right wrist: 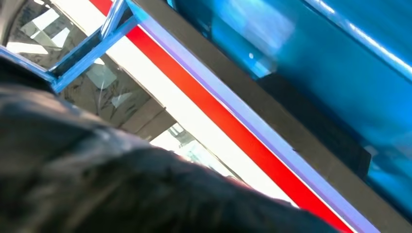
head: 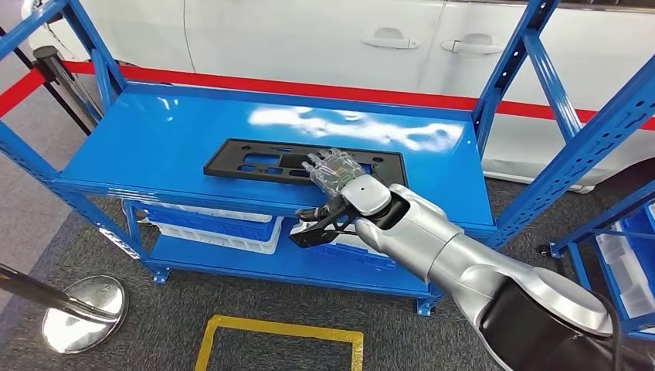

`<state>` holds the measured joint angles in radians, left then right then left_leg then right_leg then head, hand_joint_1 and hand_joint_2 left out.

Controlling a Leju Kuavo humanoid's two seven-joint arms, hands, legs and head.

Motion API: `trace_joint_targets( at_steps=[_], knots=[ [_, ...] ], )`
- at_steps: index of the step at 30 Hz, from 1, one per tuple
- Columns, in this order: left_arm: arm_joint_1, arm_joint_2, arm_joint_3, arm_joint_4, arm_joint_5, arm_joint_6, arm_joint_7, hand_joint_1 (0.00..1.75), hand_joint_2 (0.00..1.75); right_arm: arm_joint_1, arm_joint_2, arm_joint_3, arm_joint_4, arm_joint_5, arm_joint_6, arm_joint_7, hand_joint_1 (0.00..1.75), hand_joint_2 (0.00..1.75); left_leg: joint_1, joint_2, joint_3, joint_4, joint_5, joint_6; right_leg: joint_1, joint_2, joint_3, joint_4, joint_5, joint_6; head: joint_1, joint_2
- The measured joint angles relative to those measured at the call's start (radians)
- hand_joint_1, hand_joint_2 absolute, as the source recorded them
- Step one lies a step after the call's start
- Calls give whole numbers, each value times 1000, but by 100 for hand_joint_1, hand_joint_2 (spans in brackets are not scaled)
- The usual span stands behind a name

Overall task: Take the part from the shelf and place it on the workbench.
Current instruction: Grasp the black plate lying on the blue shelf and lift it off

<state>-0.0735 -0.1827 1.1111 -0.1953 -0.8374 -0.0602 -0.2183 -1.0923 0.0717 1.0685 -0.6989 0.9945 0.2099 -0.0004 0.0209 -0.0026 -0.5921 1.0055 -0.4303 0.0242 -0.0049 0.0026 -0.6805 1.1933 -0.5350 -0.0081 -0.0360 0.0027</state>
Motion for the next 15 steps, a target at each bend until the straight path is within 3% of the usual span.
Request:
trace_joint_targets(
  at_steps=[2, 3, 4, 6, 7, 8, 10, 12, 13, 15],
  knots=[
    [0, 0, 0, 0, -1, 0, -1, 0, 0, 4, -3, 0, 1, 0, 0, 0, 0, 0, -1, 0, 0, 2, -1, 2, -2, 0, -53, 106, -33, 4, 0, 0],
    [0, 0, 0, 0, -1, 0, -1, 0, 0, 5, -4, 0, 2, 0, 1, 0, 0, 0, -1, -1, 0, 3, -3, 2, -2, 0, -60, 114, -22, 4, 0, 0],
    [0, 0, 0, 0, -2, 0, -1, 0, 0, 5, -5, 0, 2, 0, 1, 0, 0, 0, -1, -1, 2, 5, -5, 2, -2, 0, -47, 82, 7, 2, 0, 0],
    [0, -1, 0, 0, -2, 0, -2, 0, 0, 3, -5, 0, 2, 0, 1, 0, 0, 0, -1, -2, 4, 10, -10, -2, 0, 0, 12, -47, 75, -7, 0, 0],
    [0, -1, 0, 0, -2, -1, -2, 0, 0, 2, -6, 0, 2, 0, 1, 0, 0, 0, -2, -2, 3, 12, -13, -6, 3, 0, 36, -103, 95, -12, 0, 0],
    [0, -2, 0, 0, -3, -1, -2, 0, 0, 2, -6, 0, 3, 0, 1, 0, 0, 0, -3, -2, 1, 13, -14, -10, 6, 1, 50, -136, 103, -16, 0, 0],
    [-1, -3, 0, 0, -4, -1, -2, 0, 0, 2, -6, 0, 3, 0, 1, 0, 0, 0, -4, -2, -1, 12, -14, -20, 11, 2, 53, -152, 100, -21, 0, 0],
    [-1, -3, 0, 0, -5, -1, -3, 0, 0, 1, -6, 0, 2, 0, 1, 0, 0, 0, -3, -1, -2, 17, -23, -30, 5, 2, 59, -161, 103, -29, -1, 0],
    [-1, -3, 0, 0, -6, -1, -3, 0, 0, 0, -6, 0, 2, 0, 1, 0, 0, 0, -2, -1, -12, 41, -38, -35, 1, 1, 64, -166, 105, -34, -1, 0],
    [-1, -2, 0, 0, -6, -1, -3, 0, 0, -1, -4, 0, 2, 0, 1, -1, 0, 0, -1, -1, -64, 151, -93, -44, -1, -1, 70, -171, 105, -42, -2, 0]
  ],
)
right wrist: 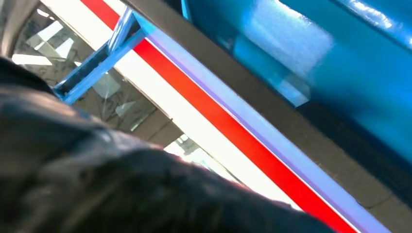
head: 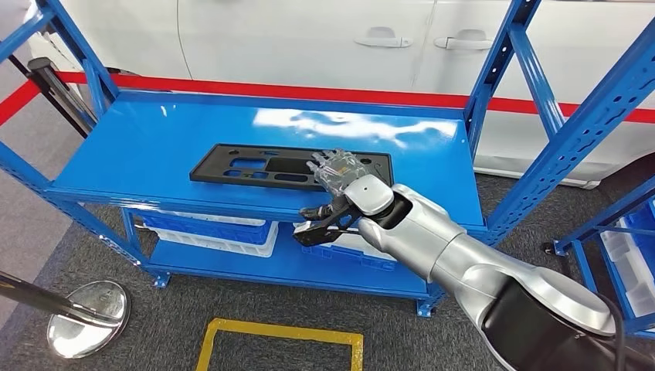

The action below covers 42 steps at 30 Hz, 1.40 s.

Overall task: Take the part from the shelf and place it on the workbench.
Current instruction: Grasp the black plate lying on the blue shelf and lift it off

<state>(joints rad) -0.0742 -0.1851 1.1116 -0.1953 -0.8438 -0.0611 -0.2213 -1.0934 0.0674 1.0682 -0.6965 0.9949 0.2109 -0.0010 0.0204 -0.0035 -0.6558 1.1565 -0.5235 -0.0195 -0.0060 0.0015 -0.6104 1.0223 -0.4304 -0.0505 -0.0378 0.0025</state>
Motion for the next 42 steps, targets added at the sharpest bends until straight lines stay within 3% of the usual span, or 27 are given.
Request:
trace_joint_targets(
  at_steps=[2, 3, 4, 7, 9, 12, 14, 16, 17, 18, 19, 21, 23, 25, 28, 30, 32, 33, 34, 35, 36, 38, 39, 42],
  knots=[
    [0, 0, 0, 0, 0, 0, 0, 0, 0, 2, 0, 1, 0, 0, 1, -1, 0, 0, 1, 0, -65, 121, -42, -7, 1, -1, 1, 1, -2, -4, 0, 0],
    [0, -1, 0, 0, 0, 0, 0, 0, 0, 2, 0, 1, 0, 0, 1, -1, 0, 0, 1, 0, -78, 140, -37, -9, 2, -1, 1, 2, -3, -4, 0, 0],
    [0, 0, 0, 0, 0, 0, 0, 0, 0, 3, 0, 2, 0, 0, 1, -1, 0, 0, 1, 0, -70, 118, -13, -9, 2, 0, 2, 3, -4, -3, 0, 0],
    [1, 2, 0, 0, 0, 0, 0, 0, 0, 2, 0, 2, 0, 0, 1, -1, 0, 0, 0, 1, 21, -78, 81, 1, 3, 3, 5, 10, -12, 5, 0, 0],
    [0, 2, 0, 0, -1, 0, 0, 0, 0, 1, 0, 2, 0, 0, 1, -1, 0, 0, -4, -1, 49, -137, 92, 11, 7, 4, 3, 13, -14, 15, 0, 0],
    [-1, 2, 0, 0, -2, 0, 0, 0, 0, 0, 0, 2, 0, 0, 2, -3, 0, 0, -3, -2, 54, -145, 96, 27, 7, 3, 1, 18, -20, 30, 1, 0],
    [0, 2, 0, 0, -3, 0, 0, 0, 0, -2, -1, 2, 0, 1, 2, -3, 0, 0, 1, 0, 59, -154, 100, 39, 5, 3, -24, 76, -59, 38, 2, 0],
    [0, 2, 0, 0, -4, 0, 0, 0, 0, -1, -2, 2, 2, 2, 4, -4, 0, 0, 0, 1, 59, -154, 100, 45, 1, 3, -83, 201, -120, 44, 2, 0],
    [0, 2, 0, 0, -5, 0, 0, 0, 0, 2, -3, 2, 3, 2, 4, -4, 0, 0, 0, 1, 59, -153, 99, 46, 0, 3, -111, 257, -138, 47, 3, 0],
    [0, 2, 0, 0, -5, 0, 0, 0, 0, 4, -4, 2, 4, 2, 5, -5, 0, 0, 0, 1, 59, -152, 98, 46, -1, 3, -126, 284, -138, 48, 3, 0],
    [0, 2, 0, 0, -6, 0, 0, 0, 0, 5, -4, 2, 4, 2, 5, -5, 0, 0, 0, 0, 59, -150, 96, 46, -2, 2, -123, 273, -118, 48, 3, 0],
    [0, 2, 0, 0, -7, 0, 0, 0, 0, 3, -5, 2, 5, 2, 5, -6, 0, 0, 0, -1, 61, -144, 91, 42, -2, 2, -71, 154, -47, 42, 3, 0],
    [0, 1, 1, 0, -7, 0, 0, 0, 0, 2, -5, 2, 5, 2, 5, -6, 0, 0, -3, -2, 60, -139, 86, 36, 3, 2, -21, 47, -10, 33, 2, 0],
    [-1, 1, 1, 0, -7, 0, 0, 0, 0, 1, -6, 2, 5, 2, 6, -8, 0, 0, -5, -2, 59, -139, 85, 27, 9, 4, -9, 22, -13, 28, 2, 0],
    [-1, 1, 1, 0, -7, 0, 0, 0, 0, -1, -5, 2, 5, 3, 6, -9, 0, 0, -4, -1, 57, -129, 73, 12, 2, 4, -1, 9, -8, 14, 1, 0],
    [-1, 2, 1, 0, -7, -1, -1, 0, 0, -2, -3, 2, 5, 3, 7, -10, 0, 0, -1, 0, 20, -49, 28, 3, -3, 1, 6, 2, -6, 5, 0, 0],
    [0, 2, 1, 0, -7, -1, -1, 0, 0, -2, -2, 3, 5, 3, 8, -11, 0, 0, 0, 0, -47, 82, -26, -5, -2, 0, 7, 2, -8, 0, 0, 0],
    [0, 1, 1, 0, -7, -2, -2, 0, 0, -1, -2, 4, 5, 3, 8, -11, 0, 0, 1, 0, -72, 127, -36, -8, -1, -1, 7, 2, -9, -1, 0, 0],
    [0, 1, 2, 0, -7, -2, -2, 0, 0, 0, -2, 4, 5, 3, 9, -11, 0, 0, 1, 0, -80, 136, -27, -9, -1, -1, 8, 4, -10, -1, 0, 0],
    [0, 2, 2, 0, -7, -2, -2, 0, 0, 0, -2, 5, 5, 3, 9, -11, 0, 0, 2, 0, -68, 105, 1, -9, -1, 0, 9, 5, -12, 0, 0, 0],
    [1, 2, 2, 0, -7, -2, -2, 0, 0, 0, -2, 5, 5, 3, 9, -11, 0, 0, 2, 0, -37, 39, 41, -8, -2, 1, 11, 8, -15, 3, 0, 0],
    [0, 3, 4, 0, -7, -2, -2, 0, 0, -1, -1, 4, 5, 3, 9, -11, 0, 0, 0, 0, 25, -89, 90, -1, 1, 2, 12, 14, -23, 11, 0, 0],
    [0, 3, 5, 0, -7, -3, -3, 0, 0, -2, 0, 4, 5, 3, 9, -11, 0, 0, -2, -1, 42, -123, 97, 3, 3, 3, 12, 17, -25, 16, 1, 0],
    [-1, 3, 9, 0, -7, -6, -5, 0, 0, -3, 0, 4, 5, 3, 10, -12, 0, 0, -4, -2, 48, -137, 94, 20, 3, 2, 12, 17, -28, 30, 2, 0]
  ],
)
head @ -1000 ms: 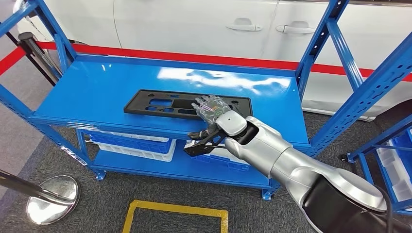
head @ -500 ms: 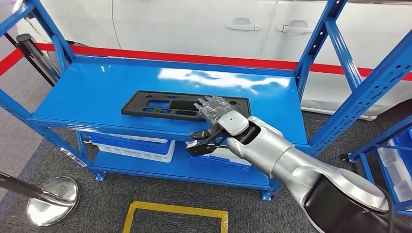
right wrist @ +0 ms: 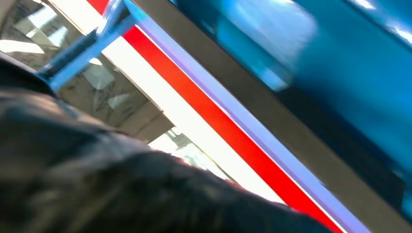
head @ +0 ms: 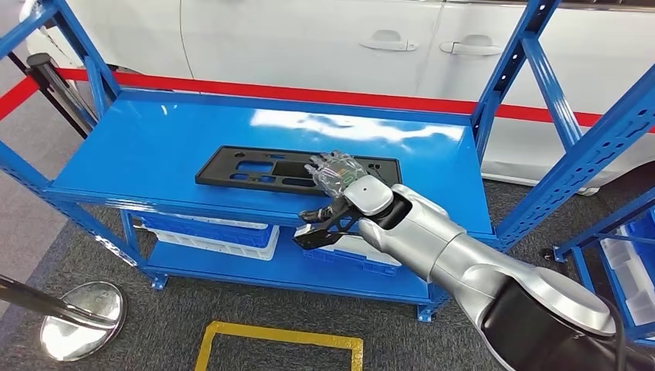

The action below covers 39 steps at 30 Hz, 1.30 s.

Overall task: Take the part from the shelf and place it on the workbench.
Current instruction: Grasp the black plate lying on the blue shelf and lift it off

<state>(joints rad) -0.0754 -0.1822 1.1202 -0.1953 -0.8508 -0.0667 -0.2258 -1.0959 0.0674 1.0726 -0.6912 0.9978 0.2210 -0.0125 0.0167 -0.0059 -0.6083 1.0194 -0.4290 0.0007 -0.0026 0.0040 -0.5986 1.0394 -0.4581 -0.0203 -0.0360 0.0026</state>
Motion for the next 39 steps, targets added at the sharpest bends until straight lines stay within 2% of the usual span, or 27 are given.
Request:
trace_joint_targets(
  at_steps=[2, 3, 5, 6, 7, 8, 10, 11, 12, 14, 16, 17, 18, 20, 21, 22, 23, 24, 25, 27, 29, 32, 34, 36, 37, 38, 39],
  knots=[
    [1, 0, 1, 0, -1, 0, 0, 0, 0, -2, 0, 0, 0, 0, 0, 0, 0, 0, 3, 1, 5, -7, 3, 13, -2, -1, -12, 32, -24, 9, 0, 0],
    [1, -1, 1, 0, -2, 1, 0, 0, 0, -2, 0, -1, 0, 0, 0, 0, 0, 0, 4, 2, 7, -9, 3, 18, -4, -1, -33, 77, -49, 13, 0, 0],
    [1, -1, 1, 0, -5, 2, -1, 0, 0, 1, -2, -1, 2, -2, 0, 0, 0, 0, 4, 2, 7, -8, 1, 24, -4, -1, -97, 204, -105, 18, 0, 0],
    [1, -1, 1, 0, -6, 2, -1, 0, 0, 3, -3, 0, 3, -2, 0, 0, 0, 0, 3, 2, 8, -8, 0, 25, -5, -1, -125, 254, -117, 19, 0, 0],
    [1, -1, 1, 0, -7, 2, -1, 0, 0, 5, -3, 0, 4, -3, 0, 0, 0, 0, 3, 2, 8, -6, -2, 25, -5, -1, -138, 271, -110, 19, 0, 0],
    [1, -1, 1, 0, -7, 2, -1, 0, 0, 6, -4, 0, 4, -3, 0, 0, 0, 0, 3, 1, 10, -4, -5, 25, -5, -1, -133, 250, -84, 17, 0, 0],
    [1, -1, 1, 0, -7, 1, -1, 0, 0, 6, -5, -1, 5, -3, -1, 0, 0, 0, 3, 0, 15, -1, -11, 22, -2, -1, -80, 125, -10, 7, 0, 0],
    [1, -2, 1, 0, -7, 1, -1, 0, 0, 5, -6, -1, 5, -3, -1, 0, 0, 0, 1, 0, 15, 1, -14, 19, 1, -1, -54, 64, 14, 1, 0, 0],
    [1, -3, 1, 0, -7, 1, -1, 0, 0, 5, -6, -1, 5, -3, -1, 0, 0, 0, 0, 0, 14, 1, -15, 15, 4, -1, -38, 24, 25, -3, 0, 0],
    [0, -4, 1, 0, -7, 1, -2, 0, 0, 5, -7, 0, 6, -3, -2, 0, 0, 0, -2, 0, 13, -1, -15, 5, 9, -1, -32, 4, 23, -8, 0, 0],
    [0, -4, 2, 0, -7, 2, -2, 0, 0, 4, -8, -1, 6, -3, -2, 0, 0, 0, -1, 0, 15, 2, -23, -5, 2, 0, -23, -6, 25, -15, 0, 0],
    [1, -3, 2, 0, -7, 2, -2, 0, 0, 3, -8, -1, 6, -3, -2, 0, 0, 0, -1, 1, 9, 20, -35, -10, -2, -1, -17, -12, 26, -21, -1, 0],
    [1, -3, 2, 0, -7, 2, -2, 0, 0, 1, -7, -1, 6, -3, -3, 0, 0, 0, -1, 1, -8, 58, -56, -15, -5, -1, -11, -17, 27, -26, -1, 0],
    [1, -3, 2, 0, -8, 2, -2, 0, 0, 0, -6, -1, 7, -3, -2, 0, 0, 0, 1, 1, -73, 185, -110, -22, -4, -3, -8, -18, 25, -34, -2, 0],
    [1, -4, 2, 0, -8, 1, -2, 0, 0, 1, -5, -1, 7, -3, -2, 0, 0, 0, 2, 1, -106, 242, -126, -25, -4, -3, -8, -17, 24, -34, -1, 0],
    [1, -4, 2, 0, -8, 1, -2, 0, 0, 2, -5, -1, 7, -3, -2, 0, 0, 0, 3, 2, -126, 271, -126, -27, -3, -3, -7, -15, 22, -35, -1, 0],
    [1, -4, 2, 0, -8, 1, -2, 0, 0, 3, -5, -1, 8, -3, -2, 0, 0, 0, 3, 2, -126, 260, -105, -28, -2, -2, -5, -14, 19, -34, -1, 0],
    [1, -4, 2, 0, -9, 2, -2, 0, 0, 3, -5, -1, 8, -3, -2, 0, 0, 0, 4, 2, -106, 212, -69, -26, -2, -1, -3, -12, 16, -33, -2, 0],
    [2, -3, 2, 0, -9, 2, -2, 0, 0, 3, -5, -1, 8, -3, -2, 0, 0, 0, 3, 2, -75, 141, -31, -23, -2, 0, 0, -10, 13, -30, -2, 0],
    [2, -2, 2, 0, -10, 2, -2, 0, 0, 3, -5, -1, 8, -4, -3, 0, 0, 0, 0, 2, -21, 26, 8, -15, 2, 1, 2, -6, 6, -22, -1, 0],
    [1, -1, 2, 0, -11, 2, -2, 0, 0, 3, -6, -1, 8, -5, -3, -1, 0, 0, -4, 1, -7, -2, 7, -6, 5, 1, 1, -5, 4, -13, -1, 0],
    [0, -2, 2, 0, -12, 3, -2, 0, 0, 3, -6, -2, 7, -6, -3, -3, 0, 0, 2, 1, 1, -12, 10, 9, 4, 1, -2, 11, -12, 2, 0, 0],
    [1, -2, 2, 0, -12, 3, -2, 0, 0, 4, -8, -2, 8, -6, -3, -3, 0, 0, 5, 2, 6, -18, 11, 18, 1, 0, -43, 99, -61, 9, 0, 0],
    [1, -2, 2, 0, -13, 3, -2, 0, 0, 11, -10, -2, 9, -7, -3, -4, 0, 0, 4, 2, 6, -16, 9, 24, -3, 0, -112, 228, -112, 15, 0, 0],
    [1, -2, 2, 0, -13, 3, -2, 0, 0, 16, -10, -2, 10, -7, -3, -5, 0, 0, 4, 2, 7, -15, 7, 24, -5, 0, -136, 265, -116, 16, 0, 0],
    [1, -2, 2, 0, -14, 3, -2, 0, 0, 20, -10, -2, 10, -8, -3, -6, 0, 0, 4, 1, 8, -14, 4, 24, -6, 0, -142, 265, -100, 17, 0, 0],
    [1, -2, 2, 0, -14, 3, -2, 0, 0, 22, -11, -2, 11, -9, -3, -7, 0, 0, 4, 1, 11, -12, 1, 23, -8, -1, -128, 225, -66, 16, 0, 0]
  ],
)
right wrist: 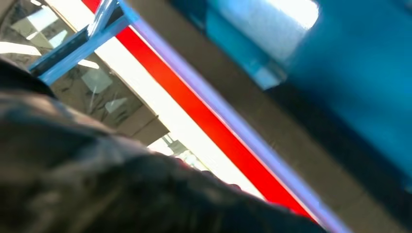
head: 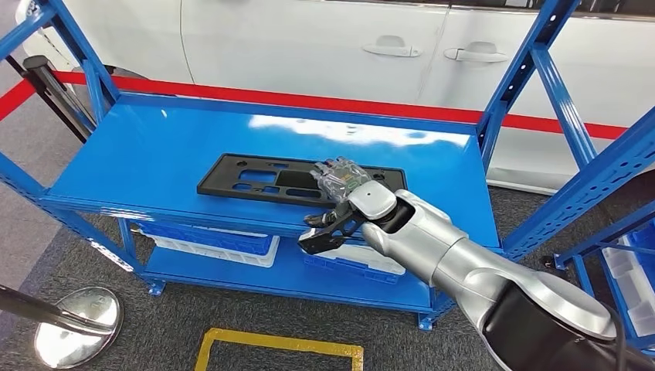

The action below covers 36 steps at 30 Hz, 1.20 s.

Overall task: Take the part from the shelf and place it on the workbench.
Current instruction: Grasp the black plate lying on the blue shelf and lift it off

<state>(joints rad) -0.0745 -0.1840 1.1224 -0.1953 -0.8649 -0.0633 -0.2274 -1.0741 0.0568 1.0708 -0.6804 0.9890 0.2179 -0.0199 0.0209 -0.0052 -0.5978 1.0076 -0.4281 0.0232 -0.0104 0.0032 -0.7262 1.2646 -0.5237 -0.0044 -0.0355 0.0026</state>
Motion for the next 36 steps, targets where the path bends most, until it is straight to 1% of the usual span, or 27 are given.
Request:
trace_joint_targets(
  at_steps=[1, 3, 4, 5, 8, 9, 10, 12, 13, 14, 15, 17, 18, 19, 21, 24, 25, 27, 28, 29, 30, 31, 32, 33, 34, 35, 36],
  knots=[
    [0, 0, 0, 0, 0, 0, 0, 0, 0, 0, 0, 0, 0, 0, 0, 0, 0, 0, 0, 0, 3, 3, -5, -2, -1, 0, 28, -70, 41, -3, 0, 0],
    [0, -1, 1, 0, -1, 0, 0, 0, 0, 0, 0, 0, 1, 0, -1, -1, 0, 0, -2, -1, 3, 10, -13, -10, 3, 0, 80, -185, 88, -10, 0, 0],
    [-1, -1, 1, 0, -1, 0, 0, 0, 0, 0, 0, 0, 1, 0, -2, -1, 0, 0, -3, -1, 3, 11, -15, -15, 6, 1, 91, -212, 92, -13, 0, 0],
    [-1, -1, 2, 0, -2, 0, 0, 0, 0, 0, 0, 0, 2, 0, -2, -1, 0, 0, -4, -1, 2, 11, -16, -20, 9, 2, 93, -215, 87, -16, -1, 0],
    [-2, -1, 3, 0, -2, 0, 0, 0, 0, 0, 2, 0, 1, 0, -3, -1, 0, 0, -2, 1, 3, 20, -29, -37, 4, 3, 104, -228, 88, -31, -1, 0],
    [-2, -1, 4, 0, -3, 0, 0, 0, 0, -1, 3, 0, 1, 0, -3, -1, 0, 0, -1, 1, -8, 49, -46, -42, 0, 3, 109, -233, 89, -36, -1, 0],
    [-1, -1, 4, 0, -3, 0, 0, 0, 0, -1, 4, 0, 1, 0, -3, -1, 0, 0, 0, 1, -32, 99, -72, -46, -1, 1, 114, -236, 88, -41, -1, 0],
    [-1, -2, 5, 0, -3, 0, 0, 0, 0, 1, 5, 0, 1, 0, -3, -1, 0, 0, 0, 1, -104, 236, -127, -52, 1, 0, 117, -236, 84, -47, -2, 0],
    [-1, -2, 5, 0, -3, 0, 0, 0, 0, 3, 6, 0, 2, 0, -3, -1, 0, 0, 0, 1, -133, 284, -138, -54, 3, -1, 118, -235, 82, -48, -2, 0],
    [-1, -2, 5, 0, -3, 0, 0, 0, 0, 5, 6, 1, 2, 0, -3, -1, 0, 0, 1, 1, -145, 296, -128, -54, 4, 0, 120, -235, 80, -49, -2, 0],
    [0, -2, 5, 0, -3, 0, 0, 0, 0, 6, 6, 1, 2, 0, -3, -1, 0, 0, 1, 1, -136, 267, -99, -53, 4, 1, 124, -234, 77, -48, -2, 0],
    [0, -1, 5, 0, -3, 0, 0, 0, 0, 6, 7, 0, 2, 0, -3, -1, 0, 0, 0, 2, -73, 129, -23, -45, 5, 3, 132, -232, 69, -44, -1, 0],
    [0, -1, 5, 0, -3, 0, 0, 0, 0, 5, 8, 0, 2, 0, -3, -1, 0, 0, -3, 1, -43, 66, -1, -41, 7, 3, 134, -231, 66, -40, -2, 0],
    [0, -1, 6, 0, -3, 0, 0, 0, 0, 4, 8, 0, 2, 0, -3, -1, 0, 0, -5, 1, -24, 26, 9, -37, 8, 3, 134, -230, 63, -36, -1, 0],
    [-1, -1, 6, 0, -3, 0, 0, 0, 0, 4, 8, 0, 2, -1, -3, -1, 0, 0, -10, -1, -17, 8, 4, -30, 10, 3, 132, -230, 62, -28, -1, 0],
    [0, -1, 6, 0, -3, 0, 0, 0, 0, 2, 8, 0, 2, -1, -4, -1, 0, 0, -4, -1, -8, -2, 6, -15, 9, 2, 129, -214, 47, -13, 0, 0],
    [0, -1, 6, 0, -3, 0, 0, 0, 0, 1, 8, 0, 2, -1, -4, -1, 0, 0, -2, 0, -4, -6, 7, -9, 8, 2, 113, -180, 27, -9, 0, 0],
    [0, -1, 6, 0, -3, 0, 0, 0, 0, 1, 7, 0, 4, -1, -4, -2, 0, 0, -2, 1, -1, -7, 4, -1, 5, 1, 51, -62, -25, -4, 0, 0],
    [0, -1, 6, 0, -3, 0, 0, 0, 0, 4, 7, 0, 5, -1, -4, -3, 0, 0, -2, 1, -1, -6, 2, 1, 3, 1, 17, -2, -43, -2, 0, 0],
    [0, -1, 6, 0, -3, 0, 0, 0, 0, 7, 6, 0, 6, -2, -4, -4, 0, 0, -2, 1, 1, -5, -1, 2, 1, 1, -7, 33, -44, -1, 0, 0],
    [0, -1, 6, 0, -3, 0, 0, 0, 0, 10, 5, 1, 7, -2, -4, -5, 0, 0, -2, 0, 3, -3, -4, 2, 0, 1, -15, 33, -26, -1, 0, 0],
    [0, -1, 7, 0, -4, 0, 0, 0, 0, 11, 5, 1, 8, -3, -4, -6, 0, 0, -2, -1, 5, 0, -8, 0, -2, 1, -2, -6, 8, -2, 0, 0],
    [0, -1, 7, 0, -4, 0, 0, 0, 0, 11, 5, 1, 8, -4, -4, -7, 0, 0, -1, -1, 9, 4, -14, -2, -2, 0, 23, -70, 48, -4, 0, 0],
    [0, -1, 7, 0, -4, 0, 0, 0, 0, 10, 4, 1, 9, -5, -4, -8, 0, 0, -3, -1, 11, 7, -19, -5, -1, 0, 49, -130, 76, -8, 0, 0],
    [0, -1, 7, 0, -4, 0, 0, 0, 0, 9, 4, 1, 10, -7, -5, -10, 0, 0, -4, -1, 11, 10, -23, -10, 2, 0, 72, -178, 91, -11, 0, 0],
    [0, -2, 7, 0, -4, 0, 0, 0, 0, 8, 4, 1, 10, -8, -5, -10, 0, 0, -5, -1, 10, 12, -25, -14, 5, 1, 84, -204, 93, -14, -1, 0],
    [-1, -2, 8, 0, -4, 0, 0, 0, 0, 9, 4, 1, 11, -9, -6, -11, 0, 44, -6, -1, 9, 11, -25, -20, 8, 2, 88, -210, 86, -16, -1, 0]
  ],
)
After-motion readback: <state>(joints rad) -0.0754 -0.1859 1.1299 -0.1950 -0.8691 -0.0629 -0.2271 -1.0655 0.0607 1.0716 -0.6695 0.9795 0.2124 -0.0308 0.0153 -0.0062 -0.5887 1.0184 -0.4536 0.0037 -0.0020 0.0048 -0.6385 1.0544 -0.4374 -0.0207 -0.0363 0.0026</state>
